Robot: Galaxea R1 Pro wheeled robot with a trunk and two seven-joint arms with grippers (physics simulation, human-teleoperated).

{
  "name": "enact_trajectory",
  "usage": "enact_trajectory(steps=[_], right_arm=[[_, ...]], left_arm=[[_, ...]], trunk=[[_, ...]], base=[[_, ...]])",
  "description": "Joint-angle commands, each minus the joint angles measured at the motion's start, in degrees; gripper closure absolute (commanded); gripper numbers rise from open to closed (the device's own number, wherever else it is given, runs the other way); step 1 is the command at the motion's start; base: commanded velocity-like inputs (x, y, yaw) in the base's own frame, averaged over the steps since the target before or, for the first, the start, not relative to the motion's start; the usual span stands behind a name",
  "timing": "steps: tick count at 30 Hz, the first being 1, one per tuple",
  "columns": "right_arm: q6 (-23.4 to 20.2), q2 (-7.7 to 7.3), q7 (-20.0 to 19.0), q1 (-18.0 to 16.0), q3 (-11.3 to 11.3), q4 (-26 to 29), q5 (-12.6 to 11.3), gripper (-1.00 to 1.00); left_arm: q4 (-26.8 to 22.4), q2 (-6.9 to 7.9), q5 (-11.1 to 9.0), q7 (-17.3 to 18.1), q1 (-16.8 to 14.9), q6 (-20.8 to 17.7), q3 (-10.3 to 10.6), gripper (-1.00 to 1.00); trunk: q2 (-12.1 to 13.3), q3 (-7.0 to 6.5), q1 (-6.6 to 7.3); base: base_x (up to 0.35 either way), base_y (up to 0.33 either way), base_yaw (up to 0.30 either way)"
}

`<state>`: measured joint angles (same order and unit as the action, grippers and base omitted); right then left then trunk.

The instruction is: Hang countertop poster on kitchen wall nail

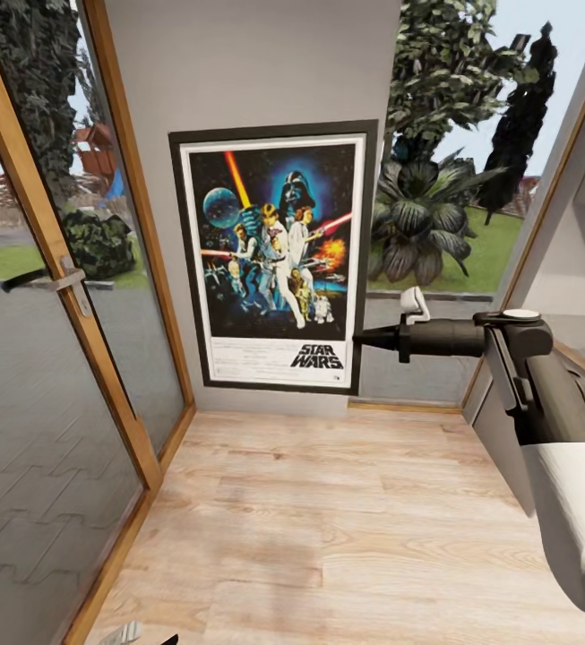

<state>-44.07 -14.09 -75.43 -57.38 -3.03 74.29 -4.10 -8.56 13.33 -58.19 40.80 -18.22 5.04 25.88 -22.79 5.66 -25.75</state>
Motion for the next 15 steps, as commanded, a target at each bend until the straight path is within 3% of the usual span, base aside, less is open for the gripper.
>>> enact_trajectory(steps=[1, 15], right_arm=[[-0.7, -0.06, 0.0, -0.1, -0.1, 0.0, -0.5, 1.0], [-0.7, -0.06, 0.0, -0.1, 0.0, 0.4, -0.4, 1.0]], left_arm=[[0.0, 0.03, -0.2, 0.1, -0.1, 0.5, 0.5, -1.0], [0.0, 0.03, -0.3, 0.1, -0.1, 0.5, 0.5, -1.0]], trunk=[[-0.1, 0.13, -0.04], [-0.1, 0.13, -0.04]], base=[[0.0, 0.0, 0.0], [0.0, 0.0, 0.0]])
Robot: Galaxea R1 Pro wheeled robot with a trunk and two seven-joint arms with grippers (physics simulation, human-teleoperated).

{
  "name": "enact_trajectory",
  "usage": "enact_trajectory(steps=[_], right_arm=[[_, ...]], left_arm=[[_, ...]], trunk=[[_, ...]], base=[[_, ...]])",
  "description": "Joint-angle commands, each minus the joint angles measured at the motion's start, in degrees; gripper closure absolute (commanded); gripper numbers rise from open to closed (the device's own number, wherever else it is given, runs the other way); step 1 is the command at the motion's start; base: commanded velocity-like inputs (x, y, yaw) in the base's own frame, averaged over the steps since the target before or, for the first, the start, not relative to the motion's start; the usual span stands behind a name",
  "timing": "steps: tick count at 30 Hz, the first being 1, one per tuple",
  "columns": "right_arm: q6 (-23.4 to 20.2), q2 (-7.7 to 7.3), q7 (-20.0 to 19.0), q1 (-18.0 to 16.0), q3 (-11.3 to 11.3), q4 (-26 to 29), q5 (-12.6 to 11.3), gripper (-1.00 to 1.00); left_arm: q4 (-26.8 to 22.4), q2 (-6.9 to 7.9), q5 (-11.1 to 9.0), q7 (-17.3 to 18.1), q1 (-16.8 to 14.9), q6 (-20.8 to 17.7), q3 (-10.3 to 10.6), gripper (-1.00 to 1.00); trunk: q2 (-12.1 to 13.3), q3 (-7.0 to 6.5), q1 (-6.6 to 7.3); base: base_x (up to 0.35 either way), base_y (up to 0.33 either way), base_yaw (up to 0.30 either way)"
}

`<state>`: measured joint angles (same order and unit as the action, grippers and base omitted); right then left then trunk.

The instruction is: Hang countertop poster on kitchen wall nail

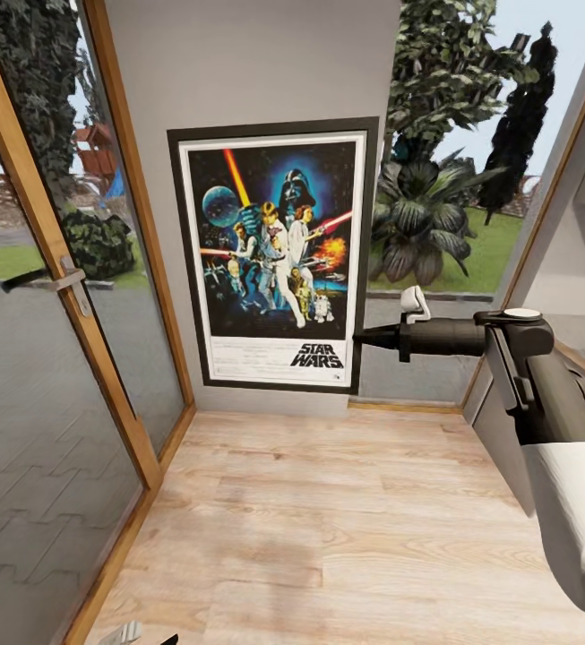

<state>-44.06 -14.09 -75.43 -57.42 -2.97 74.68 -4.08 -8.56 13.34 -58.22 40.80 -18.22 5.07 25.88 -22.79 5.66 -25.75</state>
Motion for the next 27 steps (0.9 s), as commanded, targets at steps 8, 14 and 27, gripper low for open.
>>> enact_trajectory(steps=[8, 14, 27], right_arm=[[-0.7, -0.14, 0.0, -0.3, -0.1, 0.0, -0.5, 1.0], [-0.6, -0.14, 0.0, -0.9, -0.1, 0.0, -0.4, 1.0], [-0.6, -0.14, 0.1, -2.1, -0.1, 0.1, -0.5, 1.0]], left_arm=[[0.0, 0.02, -0.2, 0.1, -0.1, 0.5, 0.4, -1.0], [0.0, 0.02, -0.2, 0.1, -0.1, 0.5, 0.4, -1.0], [0.0, 0.02, -0.2, 0.1, -0.1, 0.5, 0.4, -1.0]], trunk=[[-0.1, 0.13, -0.04], [-0.1, 0.13, -0.04], [-0.1, 0.13, -0.04]], base=[[0.0, 0.0, 0.0], [0.0, 0.0, 0.0], [0.0, 0.0, 0.0]])
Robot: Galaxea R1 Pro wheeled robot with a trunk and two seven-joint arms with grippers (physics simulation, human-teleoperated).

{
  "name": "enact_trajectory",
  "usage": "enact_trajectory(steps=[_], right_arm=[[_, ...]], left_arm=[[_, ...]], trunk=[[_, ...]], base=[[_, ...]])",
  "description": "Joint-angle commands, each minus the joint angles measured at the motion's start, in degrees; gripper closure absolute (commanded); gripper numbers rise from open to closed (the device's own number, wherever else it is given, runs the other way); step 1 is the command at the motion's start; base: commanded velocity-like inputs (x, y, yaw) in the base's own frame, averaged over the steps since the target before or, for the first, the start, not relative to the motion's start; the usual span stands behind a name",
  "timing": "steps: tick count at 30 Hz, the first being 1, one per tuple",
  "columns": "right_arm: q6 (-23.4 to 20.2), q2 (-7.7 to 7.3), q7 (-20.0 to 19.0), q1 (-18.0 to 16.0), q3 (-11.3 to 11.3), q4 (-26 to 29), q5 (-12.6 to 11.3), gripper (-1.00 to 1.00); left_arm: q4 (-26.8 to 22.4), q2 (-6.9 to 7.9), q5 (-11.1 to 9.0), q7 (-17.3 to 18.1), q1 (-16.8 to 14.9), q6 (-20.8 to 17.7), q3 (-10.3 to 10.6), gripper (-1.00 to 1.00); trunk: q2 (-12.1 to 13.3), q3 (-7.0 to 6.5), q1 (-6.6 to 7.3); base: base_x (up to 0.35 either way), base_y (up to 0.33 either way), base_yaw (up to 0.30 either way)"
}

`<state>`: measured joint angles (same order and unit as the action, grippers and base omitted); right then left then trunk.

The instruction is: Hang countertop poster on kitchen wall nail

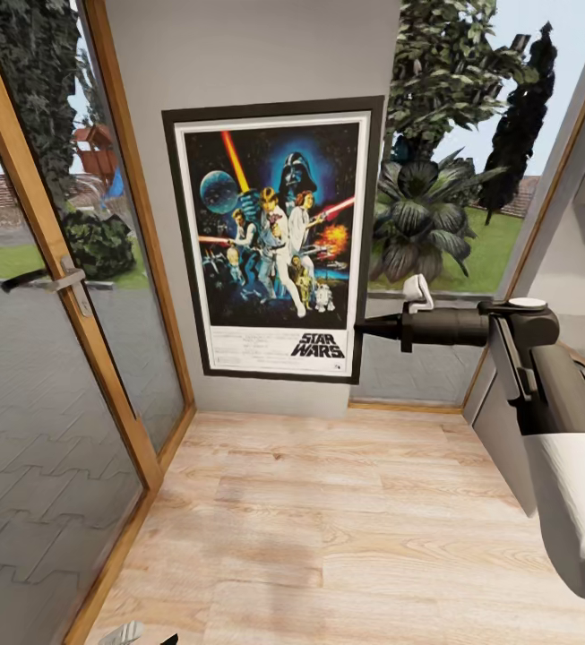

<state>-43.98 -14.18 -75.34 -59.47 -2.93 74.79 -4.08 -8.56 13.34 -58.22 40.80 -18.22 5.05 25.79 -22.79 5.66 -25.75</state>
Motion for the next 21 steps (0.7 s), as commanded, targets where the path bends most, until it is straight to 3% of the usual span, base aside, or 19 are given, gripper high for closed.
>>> enact_trajectory(steps=[1, 21], right_arm=[[-0.7, -0.06, 0.0, -0.1, -0.1, 0.0, -0.5, 1.0], [-0.6, 0.03, 3.3, -0.1, -0.1, -0.1, -0.9, 1.0]], left_arm=[[0.0, 0.02, -0.2, 0.1, -0.1, 0.5, 0.5, -1.0], [0.0, 0.02, -0.2, 0.1, -0.1, 0.5, 0.5, -1.0]], trunk=[[-0.1, 0.13, -0.04], [-0.1, 0.13, -0.04]], base=[[0.0, 0.0, 0.0], [0.0, 0.0, 0.0]])
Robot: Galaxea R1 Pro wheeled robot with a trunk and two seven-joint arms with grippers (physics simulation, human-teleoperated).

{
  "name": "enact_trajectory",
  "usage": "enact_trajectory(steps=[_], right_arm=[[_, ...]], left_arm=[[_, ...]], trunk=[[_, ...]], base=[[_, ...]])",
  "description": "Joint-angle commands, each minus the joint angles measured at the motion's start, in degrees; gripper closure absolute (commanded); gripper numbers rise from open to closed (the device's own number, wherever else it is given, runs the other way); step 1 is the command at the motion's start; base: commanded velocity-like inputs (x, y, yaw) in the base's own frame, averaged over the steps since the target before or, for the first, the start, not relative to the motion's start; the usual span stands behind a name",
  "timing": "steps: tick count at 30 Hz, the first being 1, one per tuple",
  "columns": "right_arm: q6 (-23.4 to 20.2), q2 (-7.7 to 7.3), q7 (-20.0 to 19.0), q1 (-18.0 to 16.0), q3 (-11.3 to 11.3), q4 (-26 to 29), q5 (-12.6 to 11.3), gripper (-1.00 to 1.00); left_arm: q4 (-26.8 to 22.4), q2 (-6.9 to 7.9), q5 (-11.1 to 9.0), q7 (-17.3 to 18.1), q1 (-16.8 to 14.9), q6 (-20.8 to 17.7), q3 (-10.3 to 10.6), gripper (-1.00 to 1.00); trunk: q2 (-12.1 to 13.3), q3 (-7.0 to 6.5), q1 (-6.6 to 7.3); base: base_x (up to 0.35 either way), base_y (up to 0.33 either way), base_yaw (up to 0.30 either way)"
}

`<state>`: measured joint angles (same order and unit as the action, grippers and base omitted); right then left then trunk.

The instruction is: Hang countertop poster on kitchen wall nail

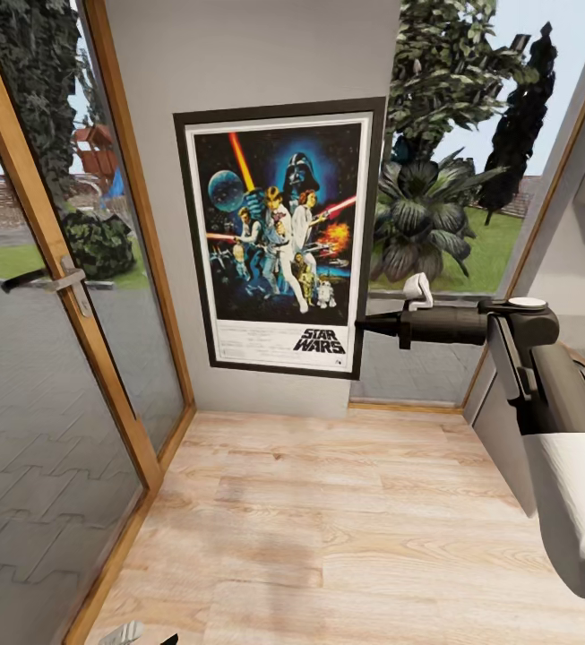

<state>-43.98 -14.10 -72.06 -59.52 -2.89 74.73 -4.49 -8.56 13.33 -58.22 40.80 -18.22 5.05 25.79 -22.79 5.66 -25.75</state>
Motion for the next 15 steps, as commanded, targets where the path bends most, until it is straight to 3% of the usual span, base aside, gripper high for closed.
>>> enact_trajectory(steps=[1, 15], right_arm=[[-0.6, -0.05, 0.1, -0.1, -0.1, 0.0, -0.5, 1.0], [-0.6, -0.05, 0.1, -0.1, 0.0, 0.0, -0.7, 1.0]], left_arm=[[0.0, 0.02, -0.2, 0.1, -0.1, 0.5, 0.5, -1.0], [0.0, 0.02, -0.2, 0.1, -0.1, 0.5, 0.5, -1.0]], trunk=[[-0.1, 0.13, -0.04], [-0.1, 0.13, -0.04]], base=[[0.0, 0.0, 0.0], [0.0, 0.0, 0.0]])
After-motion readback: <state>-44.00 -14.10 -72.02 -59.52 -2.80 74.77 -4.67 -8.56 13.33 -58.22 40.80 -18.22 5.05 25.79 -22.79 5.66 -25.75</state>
